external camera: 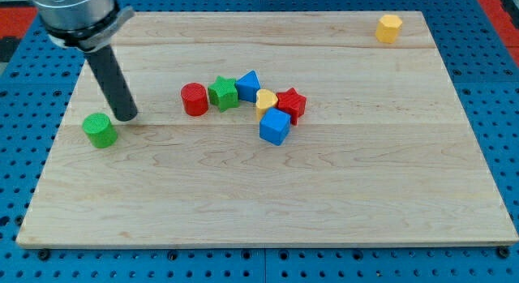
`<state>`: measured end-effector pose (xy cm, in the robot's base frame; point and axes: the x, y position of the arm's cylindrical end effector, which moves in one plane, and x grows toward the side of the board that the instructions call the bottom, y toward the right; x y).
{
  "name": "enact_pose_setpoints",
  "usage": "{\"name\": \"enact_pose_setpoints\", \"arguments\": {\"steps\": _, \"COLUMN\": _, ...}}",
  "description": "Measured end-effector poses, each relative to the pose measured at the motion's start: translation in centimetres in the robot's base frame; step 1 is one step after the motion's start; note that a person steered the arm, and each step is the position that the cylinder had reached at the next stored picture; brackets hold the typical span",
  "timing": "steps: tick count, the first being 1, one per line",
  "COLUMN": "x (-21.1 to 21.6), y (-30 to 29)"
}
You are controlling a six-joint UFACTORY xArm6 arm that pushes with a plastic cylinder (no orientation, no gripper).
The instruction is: Point your arm at center of the board
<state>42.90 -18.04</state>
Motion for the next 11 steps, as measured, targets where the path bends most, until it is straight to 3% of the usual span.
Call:
{"name": "enact_pose_setpoints", "arguments": {"steps": 2, "x": 5.1, "y": 0.9}}
{"name": "enact_pose_setpoints", "arguments": {"steps": 3, "x": 8.0, "y": 5.3}}
{"name": "enact_pose_setpoints", "arguments": {"steps": 6, "x": 7.6, "y": 25.3}}
{"name": "enact_pose_setpoints", "arguments": {"steps": 8, "x": 3.8, "y": 25.2}}
{"name": "enact_pose_setpoints", "arguments": {"steps": 10, "x": 3.5, "y": 25.2}}
{"name": "enact_pose_setpoints", "arguments": {"steps": 11, "x": 5.0, "y": 29.8}}
